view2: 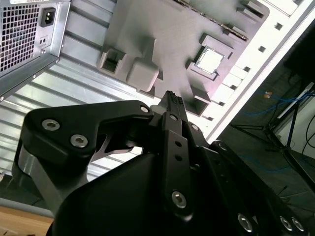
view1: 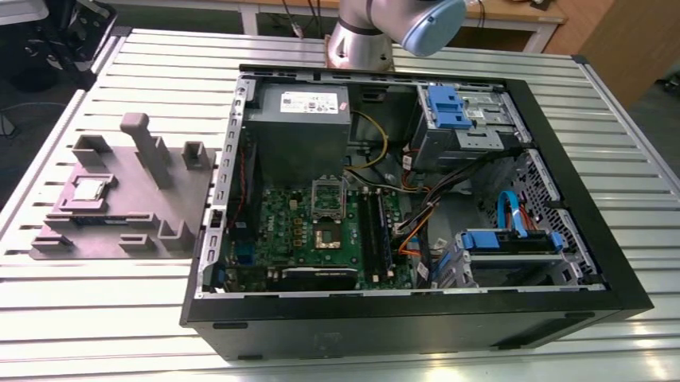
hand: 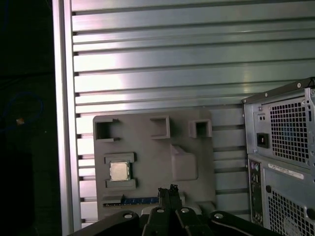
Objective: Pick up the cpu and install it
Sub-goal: 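Reach for the cpu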
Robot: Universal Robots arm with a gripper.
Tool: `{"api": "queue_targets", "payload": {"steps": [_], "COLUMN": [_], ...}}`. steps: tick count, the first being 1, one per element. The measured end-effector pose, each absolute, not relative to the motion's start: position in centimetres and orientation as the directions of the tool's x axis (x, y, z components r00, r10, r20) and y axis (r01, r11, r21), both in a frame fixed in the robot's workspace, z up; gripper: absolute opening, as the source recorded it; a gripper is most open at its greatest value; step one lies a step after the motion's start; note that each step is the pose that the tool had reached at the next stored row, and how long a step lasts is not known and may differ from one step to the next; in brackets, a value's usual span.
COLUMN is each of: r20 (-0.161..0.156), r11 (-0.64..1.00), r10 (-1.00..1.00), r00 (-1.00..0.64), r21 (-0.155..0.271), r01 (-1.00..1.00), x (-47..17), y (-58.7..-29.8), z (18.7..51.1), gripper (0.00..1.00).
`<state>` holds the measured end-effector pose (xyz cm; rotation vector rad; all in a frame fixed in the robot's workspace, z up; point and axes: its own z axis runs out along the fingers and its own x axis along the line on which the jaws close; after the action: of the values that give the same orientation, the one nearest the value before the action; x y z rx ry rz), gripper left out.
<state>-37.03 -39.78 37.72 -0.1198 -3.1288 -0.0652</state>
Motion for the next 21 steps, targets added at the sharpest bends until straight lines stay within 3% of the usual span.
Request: {"api": "queue_targets", "payload": {"steps": [21], "r20": [0.011], "r11": [0.996], "r10": [0.076], "r00": [-0.997], "r21": [0.041], "r01": [0.077], "x": [-38.4], "y": [-39.8], "z": [37.7], "gripper": [0.1]}}
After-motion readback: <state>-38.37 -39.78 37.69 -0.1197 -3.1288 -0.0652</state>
